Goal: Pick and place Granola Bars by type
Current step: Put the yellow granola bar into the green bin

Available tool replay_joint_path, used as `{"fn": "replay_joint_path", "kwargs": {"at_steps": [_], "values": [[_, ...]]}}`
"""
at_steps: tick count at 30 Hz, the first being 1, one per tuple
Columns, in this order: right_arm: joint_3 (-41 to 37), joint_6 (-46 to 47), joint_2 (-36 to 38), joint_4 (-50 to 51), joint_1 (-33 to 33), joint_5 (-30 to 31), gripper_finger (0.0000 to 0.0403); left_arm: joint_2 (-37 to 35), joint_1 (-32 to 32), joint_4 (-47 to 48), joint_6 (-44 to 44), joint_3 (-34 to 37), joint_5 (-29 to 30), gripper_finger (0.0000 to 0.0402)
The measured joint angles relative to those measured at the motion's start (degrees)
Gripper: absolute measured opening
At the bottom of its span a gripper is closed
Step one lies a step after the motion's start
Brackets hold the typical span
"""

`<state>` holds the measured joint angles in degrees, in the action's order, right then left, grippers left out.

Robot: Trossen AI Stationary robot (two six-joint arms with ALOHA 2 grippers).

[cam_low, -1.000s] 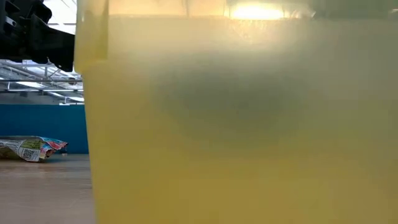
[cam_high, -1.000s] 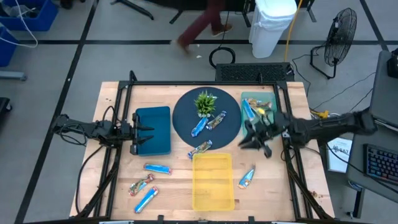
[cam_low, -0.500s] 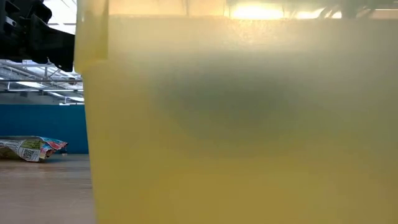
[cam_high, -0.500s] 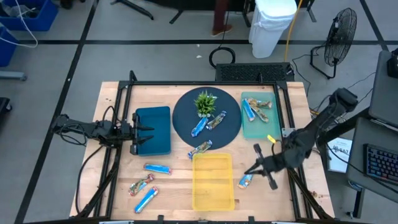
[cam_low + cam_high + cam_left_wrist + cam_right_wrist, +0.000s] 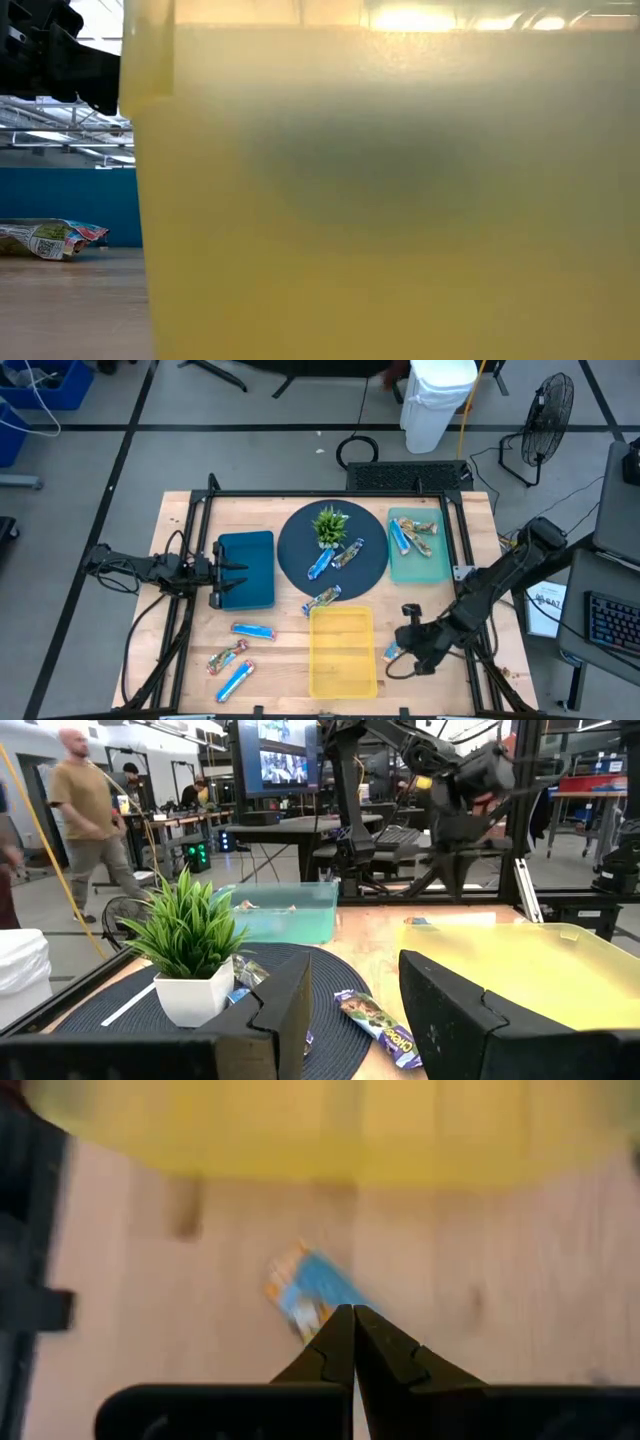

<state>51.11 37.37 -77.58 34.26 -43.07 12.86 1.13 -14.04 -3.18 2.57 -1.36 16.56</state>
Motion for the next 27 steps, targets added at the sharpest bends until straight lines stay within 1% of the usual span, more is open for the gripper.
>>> {"fn": "replay_joint_path", "kwargs": {"at_steps": [3,6,10,14,17,21,27], "values": [[0.0,4.7,-0.7,4.3,0.1,-1.1,0.0008,0.0,0.0,0.0,0.0,0.0,0.0,0.0159],[0.0,5.9,-0.8,6.6,0.1,-1.2,0.0036,0.0,0.0,0.0,0.0,0.0,0.0,0.0159],[-0.1,4.9,-0.8,6.7,0.3,-1.1,0.0096,0.0,0.0,0.0,0.0,0.0,0.0,0.0159],[-1.8,2.8,-0.8,4.4,0.9,-1.1,0.0159,0.0,0.0,0.0,0.0,0.0,0.0,0.0159],[-3.8,1.0,-0.8,1.1,1.6,-1.1,0.0191,0.0,0.0,0.0,0.0,0.0,0.0,0.0159],[-6.2,-1.7,-0.8,-0.9,2.6,-1.2,0.0206,0.0,0.0,0.0,0.0,0.0,0.0,0.0159],[-9.6,-2.4,-0.8,-1.8,4.2,-4.3,0.0202,0.0,0.0,0.0,0.0,0.0,0.0,0.0159]]}}
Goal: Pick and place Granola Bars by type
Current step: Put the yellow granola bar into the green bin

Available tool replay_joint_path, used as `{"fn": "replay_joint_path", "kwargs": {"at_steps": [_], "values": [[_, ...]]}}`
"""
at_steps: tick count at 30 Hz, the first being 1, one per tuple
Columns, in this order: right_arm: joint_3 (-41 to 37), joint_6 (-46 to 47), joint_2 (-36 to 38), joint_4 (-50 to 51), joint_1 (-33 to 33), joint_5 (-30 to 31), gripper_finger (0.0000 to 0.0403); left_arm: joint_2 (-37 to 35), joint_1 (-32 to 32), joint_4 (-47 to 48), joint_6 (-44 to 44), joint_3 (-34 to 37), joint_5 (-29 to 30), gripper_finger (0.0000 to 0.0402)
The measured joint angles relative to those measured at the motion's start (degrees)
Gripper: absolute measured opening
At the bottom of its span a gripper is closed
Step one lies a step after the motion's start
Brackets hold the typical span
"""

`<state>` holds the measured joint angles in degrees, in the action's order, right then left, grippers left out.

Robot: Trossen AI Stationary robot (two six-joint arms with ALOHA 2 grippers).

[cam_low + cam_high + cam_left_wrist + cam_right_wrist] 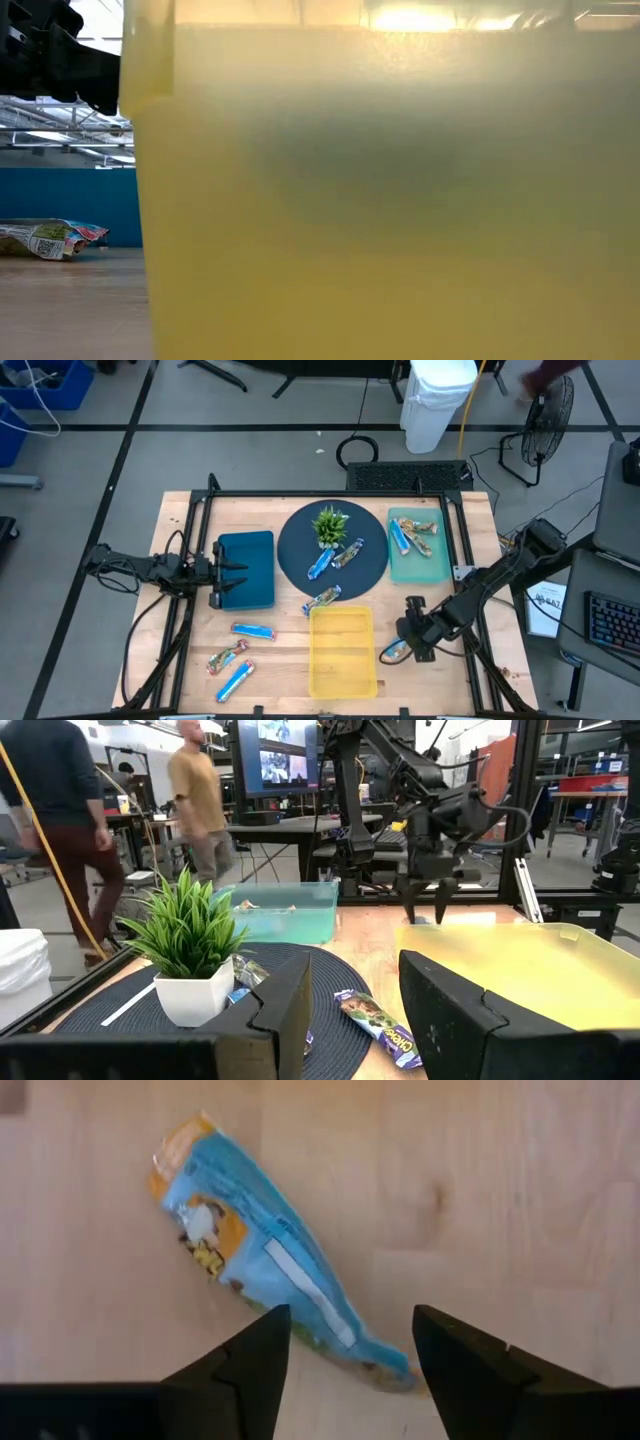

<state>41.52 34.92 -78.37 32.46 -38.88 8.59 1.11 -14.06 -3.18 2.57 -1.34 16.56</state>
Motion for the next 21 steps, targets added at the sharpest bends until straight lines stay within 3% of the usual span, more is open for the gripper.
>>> {"fn": "replay_joint_path", "kwargs": {"at_steps": [17,21], "values": [[-3.3,4.9,0.0,-1.4,0.3,-11.5,0.0182,0.0,0.0,0.0,0.0,0.0,0.0,0.0159],[-3.3,4.9,0.0,-1.3,0.3,-11.9,0.0173,0.0,0.0,0.0,0.0,0.0,0.0,0.0159]]}}
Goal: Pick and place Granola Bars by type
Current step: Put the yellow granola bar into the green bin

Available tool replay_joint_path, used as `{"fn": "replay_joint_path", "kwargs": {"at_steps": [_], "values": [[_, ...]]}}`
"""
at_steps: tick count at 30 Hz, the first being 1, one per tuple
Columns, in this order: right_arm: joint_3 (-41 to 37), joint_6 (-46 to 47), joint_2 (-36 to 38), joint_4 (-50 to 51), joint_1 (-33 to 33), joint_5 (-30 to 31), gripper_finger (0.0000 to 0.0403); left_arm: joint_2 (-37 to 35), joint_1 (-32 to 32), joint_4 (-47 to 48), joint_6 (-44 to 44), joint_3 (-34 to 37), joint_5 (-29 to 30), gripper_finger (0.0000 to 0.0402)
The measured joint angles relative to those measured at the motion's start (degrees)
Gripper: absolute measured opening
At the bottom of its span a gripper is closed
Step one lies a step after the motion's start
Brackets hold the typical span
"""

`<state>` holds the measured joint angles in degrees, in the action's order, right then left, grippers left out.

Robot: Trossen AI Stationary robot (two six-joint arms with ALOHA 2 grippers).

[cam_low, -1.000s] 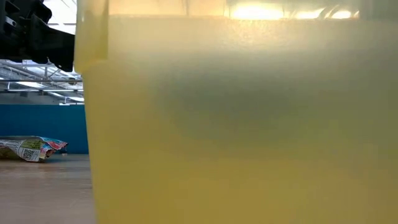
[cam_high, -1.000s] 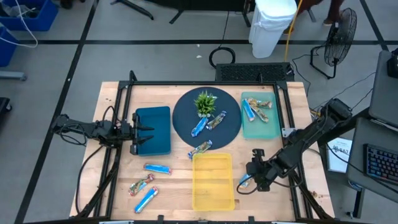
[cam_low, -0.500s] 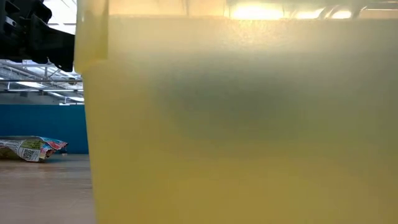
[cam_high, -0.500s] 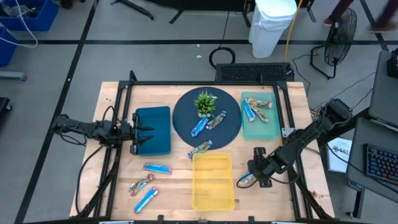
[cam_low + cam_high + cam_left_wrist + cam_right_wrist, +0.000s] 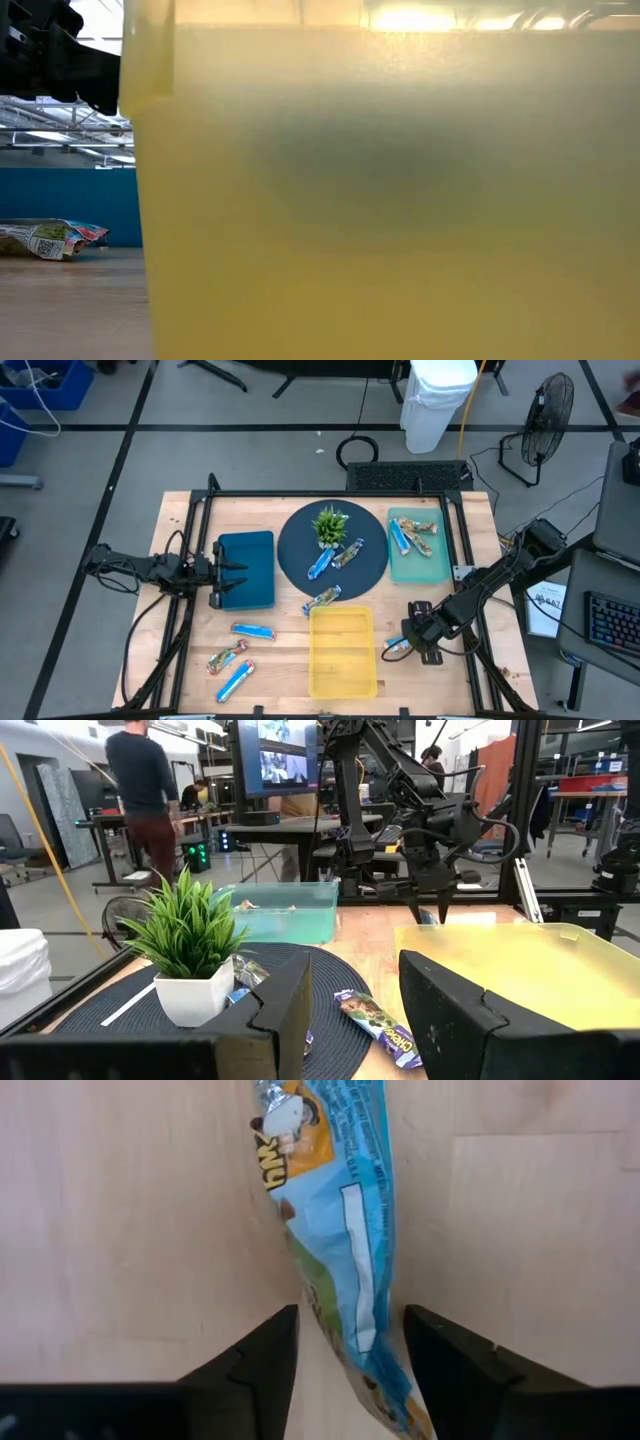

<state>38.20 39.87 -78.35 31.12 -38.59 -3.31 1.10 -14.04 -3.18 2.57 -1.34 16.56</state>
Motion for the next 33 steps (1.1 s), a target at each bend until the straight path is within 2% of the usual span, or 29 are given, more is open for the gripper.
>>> {"fn": "replay_joint_path", "kwargs": {"at_steps": [11,22,26,31,33], "values": [[0.1,0.0,0.1,7.3,0.0,0.2,0.0151,0.0,0.0,0.0,0.0,0.0,0.0,0.0159],[0.1,0.0,0.1,7.7,0.0,0.5,0.0123,0.0,0.0,0.0,0.0,0.0,0.0,0.0159],[0.1,-0.2,0.0,7.7,0.0,0.7,0.0089,0.0,0.0,0.0,0.0,0.0,0.0,0.0159],[0.0,-0.3,0.0,7.1,0.0,0.5,0.0017,0.0,0.0,0.0,0.0,0.0,0.0,0.0159],[0.0,-0.4,0.0,7.0,0.0,0.5,0.0012,0.0,0.0,0.0,0.0,0.0,0.0,0.0159]]}}
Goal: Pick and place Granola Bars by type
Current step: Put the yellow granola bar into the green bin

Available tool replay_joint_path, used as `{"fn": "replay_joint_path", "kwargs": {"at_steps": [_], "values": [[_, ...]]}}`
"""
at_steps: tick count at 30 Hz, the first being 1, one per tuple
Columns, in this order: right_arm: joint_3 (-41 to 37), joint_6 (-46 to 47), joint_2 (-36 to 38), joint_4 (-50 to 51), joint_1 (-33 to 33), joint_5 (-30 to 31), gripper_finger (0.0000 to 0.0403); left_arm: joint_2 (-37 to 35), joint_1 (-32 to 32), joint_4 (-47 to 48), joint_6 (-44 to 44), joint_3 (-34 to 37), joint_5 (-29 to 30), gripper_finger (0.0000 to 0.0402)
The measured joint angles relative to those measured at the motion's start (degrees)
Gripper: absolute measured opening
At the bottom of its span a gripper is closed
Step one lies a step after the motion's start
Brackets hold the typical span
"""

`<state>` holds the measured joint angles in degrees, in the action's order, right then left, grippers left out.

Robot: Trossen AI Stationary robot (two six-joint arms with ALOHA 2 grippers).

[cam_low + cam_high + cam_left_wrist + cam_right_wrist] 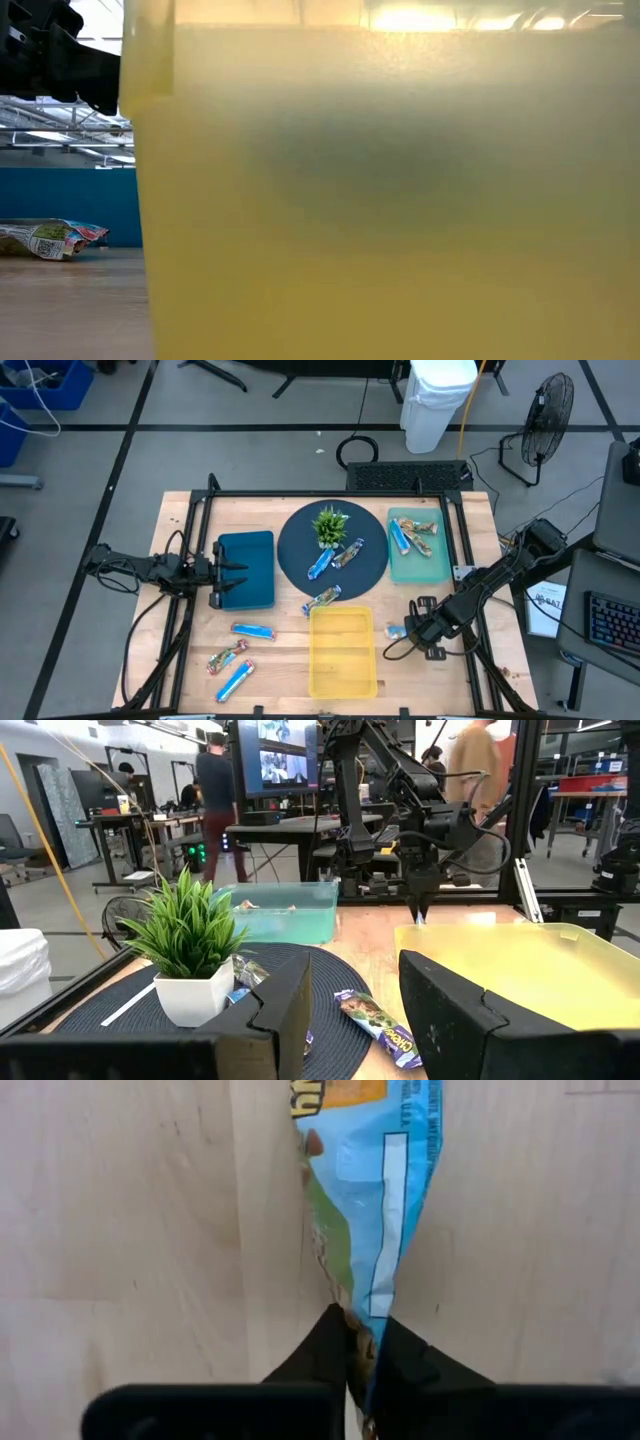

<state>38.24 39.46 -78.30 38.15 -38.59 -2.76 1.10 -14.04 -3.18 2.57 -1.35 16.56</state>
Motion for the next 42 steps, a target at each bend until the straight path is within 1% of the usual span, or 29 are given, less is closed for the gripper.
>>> {"fn": "replay_joint_path", "kwargs": {"at_steps": [5,11,20,23,27,32,35,39,42], "values": [[-0.1,-0.9,1.2,0.3,0.0,2.6,0.0006,0.0,0.0,0.0,0.0,0.0,0.0,0.0159],[-0.1,-1.1,6.8,1.6,0.0,11.9,0.0003,0.0,0.0,0.0,0.0,0.0,0.0,0.0159],[0.0,-1.2,18.4,1.6,0.0,25.1,0.0001,0.0,0.0,0.0,0.0,0.0,0.0,0.0159],[0.0,-1.3,20.9,1.6,0.0,28.1,0.0001,0.0,0.0,0.0,0.0,0.0,0.0,0.0159],[0.0,-1.6,22.4,1.6,0.0,28.7,0.0001,0.0,0.0,0.0,0.0,0.0,0.0,0.0159],[-0.1,-1.6,22.6,1.0,0.0,29.6,0.0000,0.0,0.0,0.0,0.0,0.0,0.0,0.0159],[-2.3,-2.3,22.6,-5.5,0.0,29.5,0.0000,0.0,0.0,0.0,0.0,0.0,0.0,0.0159],[-7.1,-4.6,22.6,-15.3,0.0,25.1,0.0000,0.0,0.0,0.0,0.0,0.0,0.0,0.0159],[-10.4,-4.7,23.6,-20.0,0.2,23.5,0.0000,0.0,0.0,0.0,0.0,0.0,0.0,0.0159]]}}
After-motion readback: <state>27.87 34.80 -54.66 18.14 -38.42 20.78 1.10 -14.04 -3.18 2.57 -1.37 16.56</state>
